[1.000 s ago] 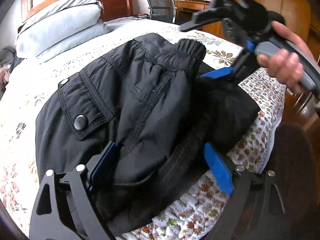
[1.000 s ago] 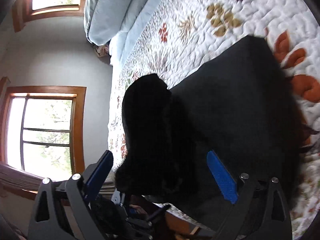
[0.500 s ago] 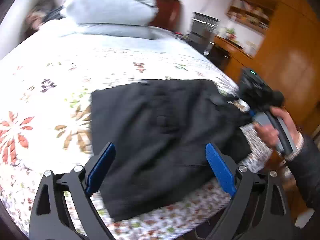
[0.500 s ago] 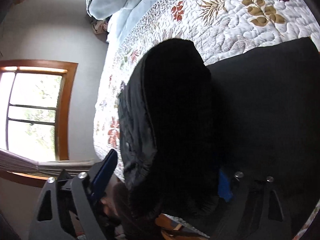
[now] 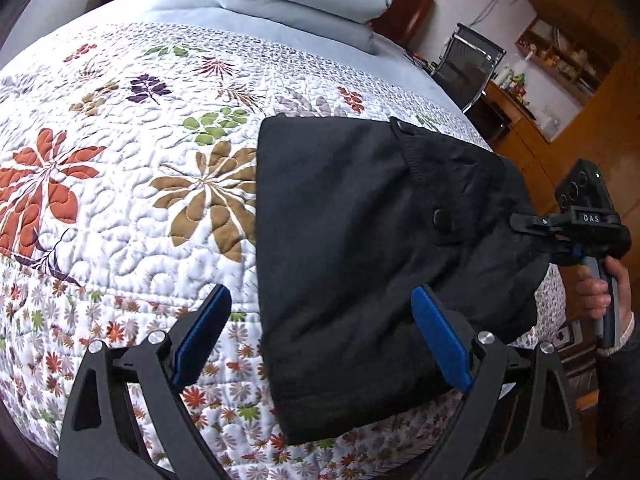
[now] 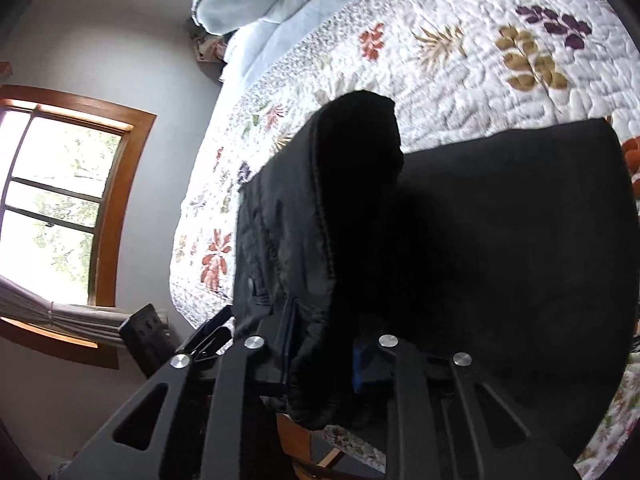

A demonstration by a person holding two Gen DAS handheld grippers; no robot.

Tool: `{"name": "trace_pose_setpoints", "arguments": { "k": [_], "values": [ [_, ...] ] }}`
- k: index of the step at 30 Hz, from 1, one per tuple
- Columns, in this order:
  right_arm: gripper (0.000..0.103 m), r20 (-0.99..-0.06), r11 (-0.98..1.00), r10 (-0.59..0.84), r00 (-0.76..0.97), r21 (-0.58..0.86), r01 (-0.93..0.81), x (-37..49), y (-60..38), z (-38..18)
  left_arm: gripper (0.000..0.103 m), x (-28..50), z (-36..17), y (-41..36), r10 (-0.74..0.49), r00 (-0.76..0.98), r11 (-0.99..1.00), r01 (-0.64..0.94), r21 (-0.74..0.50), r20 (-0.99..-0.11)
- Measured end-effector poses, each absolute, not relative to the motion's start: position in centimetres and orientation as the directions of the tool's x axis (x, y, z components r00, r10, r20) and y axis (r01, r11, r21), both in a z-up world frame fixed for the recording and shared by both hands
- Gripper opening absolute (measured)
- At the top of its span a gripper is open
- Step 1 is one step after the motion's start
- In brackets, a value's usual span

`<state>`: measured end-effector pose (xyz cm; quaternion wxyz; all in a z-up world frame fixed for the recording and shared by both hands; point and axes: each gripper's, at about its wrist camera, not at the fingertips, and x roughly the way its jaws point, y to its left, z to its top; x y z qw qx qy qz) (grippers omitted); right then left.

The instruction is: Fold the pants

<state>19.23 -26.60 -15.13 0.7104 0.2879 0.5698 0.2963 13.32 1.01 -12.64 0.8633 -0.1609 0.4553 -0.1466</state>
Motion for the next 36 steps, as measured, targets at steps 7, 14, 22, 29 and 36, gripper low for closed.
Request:
{"name": "trace_pose_setpoints", "arguments": {
  "k": [7, 14, 22, 29, 36],
  "values": [
    [0.02, -0.582, 0.615, 0.781, 0.227, 0.78, -0.115, 18.0, -29.0, -12.1, 0.091, 13.4, -11.3, 1.0, -0.4, 0.562, 0.905, 0.119, -0.408, -0.724],
    [0.02, -0.591, 0.645, 0.747, 0.305, 0.754, -0.12, 17.0, -33.6, -9.3, 0.092, 14.1, -10.2, -1.9, -0.42, 0.55, 0.904, 0.183, -0.386, -0.722],
    [0.02, -0.602, 0.644, 0.73, 0.325, 0.765, -0.029, 15.6, -38.3, -12.7, 0.092, 14.7, -9.9, -5.9, -0.405, 0.537, 0.914, 0.252, -0.317, -0.74],
    [0.02, -0.584, 0.616, 0.745, 0.324, 0.788, 0.004, 15.9, -38.9, -15.2, 0.092, 15.0, -10.1, -7.0, -0.375, 0.537, 0.926, 0.26, -0.274, -0.756],
    [0.021, -0.596, 0.623, 0.737, 0.319, 0.782, 0.021, 15.4, -39.6, -17.1, 0.092, 15.4, -11.0, -7.3, -0.357, 0.518, 0.932, 0.248, -0.263, -0.777]
  ]
}}
